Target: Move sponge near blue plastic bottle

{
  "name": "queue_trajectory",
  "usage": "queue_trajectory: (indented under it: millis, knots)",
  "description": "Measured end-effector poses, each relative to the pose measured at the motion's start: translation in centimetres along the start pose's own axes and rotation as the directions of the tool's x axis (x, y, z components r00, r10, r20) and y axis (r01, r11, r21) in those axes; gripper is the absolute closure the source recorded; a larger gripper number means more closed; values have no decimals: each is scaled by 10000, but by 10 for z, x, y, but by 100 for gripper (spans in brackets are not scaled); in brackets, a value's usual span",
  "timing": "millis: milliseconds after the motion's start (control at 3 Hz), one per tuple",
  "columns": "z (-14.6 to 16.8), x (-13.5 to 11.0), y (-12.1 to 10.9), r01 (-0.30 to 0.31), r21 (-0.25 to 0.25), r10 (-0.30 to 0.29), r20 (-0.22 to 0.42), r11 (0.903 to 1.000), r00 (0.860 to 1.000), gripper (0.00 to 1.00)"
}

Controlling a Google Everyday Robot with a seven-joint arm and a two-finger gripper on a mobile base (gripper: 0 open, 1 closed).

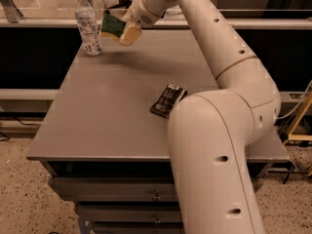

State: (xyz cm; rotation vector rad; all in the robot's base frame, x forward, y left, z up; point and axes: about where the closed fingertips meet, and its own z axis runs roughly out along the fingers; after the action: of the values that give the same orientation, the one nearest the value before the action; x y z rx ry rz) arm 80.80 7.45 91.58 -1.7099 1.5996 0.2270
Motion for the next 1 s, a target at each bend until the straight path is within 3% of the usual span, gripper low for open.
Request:
queue_trajectory:
  millis: [333, 1000]
  knots:
    - [12, 2, 8, 225, -330, -238, -407, 9992, 9989, 100]
    - [24, 20, 10, 442, -338, -500, -1982, 9984, 9789, 58]
